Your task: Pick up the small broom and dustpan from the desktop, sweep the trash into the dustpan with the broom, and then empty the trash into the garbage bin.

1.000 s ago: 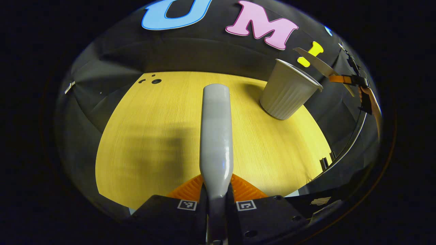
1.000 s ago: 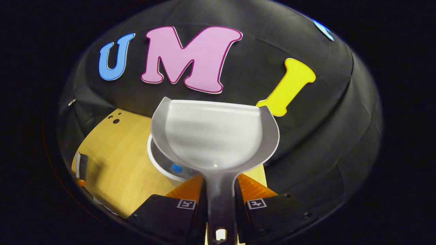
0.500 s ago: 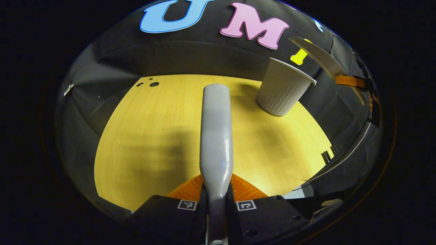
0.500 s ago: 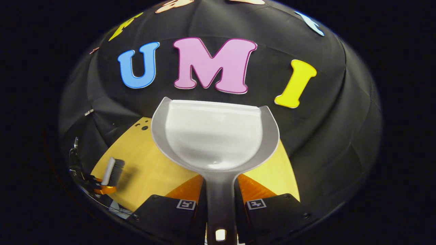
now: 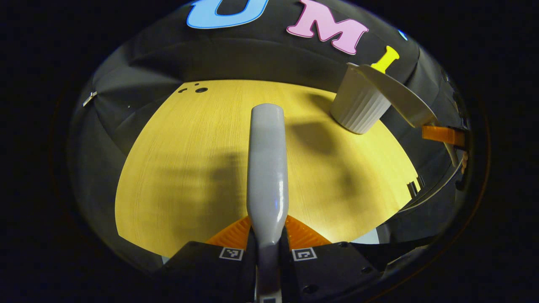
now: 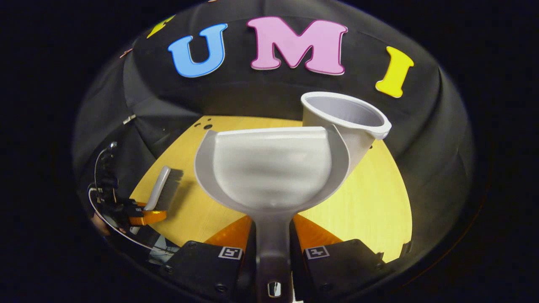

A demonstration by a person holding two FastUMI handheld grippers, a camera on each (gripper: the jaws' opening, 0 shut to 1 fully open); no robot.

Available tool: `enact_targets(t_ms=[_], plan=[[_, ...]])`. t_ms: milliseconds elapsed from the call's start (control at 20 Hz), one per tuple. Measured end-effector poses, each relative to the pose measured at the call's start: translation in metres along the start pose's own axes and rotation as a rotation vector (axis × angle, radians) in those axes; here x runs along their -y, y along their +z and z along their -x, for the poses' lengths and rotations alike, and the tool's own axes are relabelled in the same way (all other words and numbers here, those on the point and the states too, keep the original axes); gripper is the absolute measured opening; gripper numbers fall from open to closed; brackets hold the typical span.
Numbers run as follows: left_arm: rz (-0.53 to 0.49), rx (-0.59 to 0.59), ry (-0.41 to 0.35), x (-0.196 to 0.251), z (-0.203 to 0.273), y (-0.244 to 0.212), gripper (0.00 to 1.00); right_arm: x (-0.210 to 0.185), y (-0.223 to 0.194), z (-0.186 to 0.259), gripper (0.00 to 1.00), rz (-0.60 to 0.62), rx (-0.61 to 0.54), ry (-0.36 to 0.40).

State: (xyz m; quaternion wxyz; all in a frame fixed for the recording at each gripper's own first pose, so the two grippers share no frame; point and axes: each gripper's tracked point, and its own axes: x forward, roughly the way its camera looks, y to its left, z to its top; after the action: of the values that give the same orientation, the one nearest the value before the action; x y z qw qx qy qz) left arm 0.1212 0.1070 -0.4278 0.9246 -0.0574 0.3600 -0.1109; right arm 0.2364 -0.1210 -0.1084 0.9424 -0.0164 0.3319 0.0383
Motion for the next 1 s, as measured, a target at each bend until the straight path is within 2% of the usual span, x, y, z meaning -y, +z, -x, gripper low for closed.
enact_targets(t_ms=[150,200,300,350,400,600,650,700,750,850,900,950,1000], plan=[[-0.003,-0.02,-0.002,-0.003,-0.012,-0.002,0.28,-0.029,-0.028,-0.011,0.39,-0.029,-0.045,0.037],[-0.006,-0.036,0.003,-0.005,-0.018,-0.004,0.31,-0.033,-0.038,-0.02,0.39,-0.022,-0.068,0.041],[-0.011,-0.065,0.011,-0.007,-0.03,-0.005,0.27,-0.04,-0.063,-0.036,0.39,-0.001,-0.125,0.042],[-0.013,-0.078,0.018,-0.01,-0.037,-0.006,0.31,-0.044,-0.078,-0.047,0.39,0.003,-0.159,0.049],[-0.014,-0.095,0.029,-0.013,-0.044,-0.005,0.28,-0.047,-0.091,-0.053,0.39,0.0,-0.186,0.055],[-0.014,-0.148,0.068,-0.022,-0.06,0.0,0.28,-0.042,-0.128,-0.079,0.39,-0.016,-0.286,0.037],[-0.022,-0.172,0.089,-0.025,-0.06,-0.002,0.27,-0.044,-0.133,-0.083,0.4,-0.006,-0.289,0.033],[-0.034,-0.196,0.112,-0.029,-0.059,-0.004,0.31,-0.044,-0.131,-0.084,0.4,-0.003,-0.282,0.023],[-0.036,-0.21,0.122,-0.031,-0.059,-0.005,0.28,-0.045,-0.13,-0.086,0.39,-0.011,-0.28,0.02],[-0.025,-0.236,0.137,-0.03,-0.06,-0.009,0.28,-0.043,-0.128,-0.089,0.4,-0.031,-0.289,0.012],[-0.018,-0.247,0.142,-0.03,-0.06,-0.01,0.31,-0.043,-0.126,-0.092,0.4,-0.041,-0.289,0.015],[-0.018,-0.255,0.154,-0.032,-0.059,-0.013,0.29,-0.047,-0.131,-0.096,0.41,-0.036,-0.309,0.025],[-0.048,-0.247,0.192,-0.038,-0.06,-0.01,0.3,-0.055,-0.133,-0.099,0.47,-0.03,-0.305,0.032]])
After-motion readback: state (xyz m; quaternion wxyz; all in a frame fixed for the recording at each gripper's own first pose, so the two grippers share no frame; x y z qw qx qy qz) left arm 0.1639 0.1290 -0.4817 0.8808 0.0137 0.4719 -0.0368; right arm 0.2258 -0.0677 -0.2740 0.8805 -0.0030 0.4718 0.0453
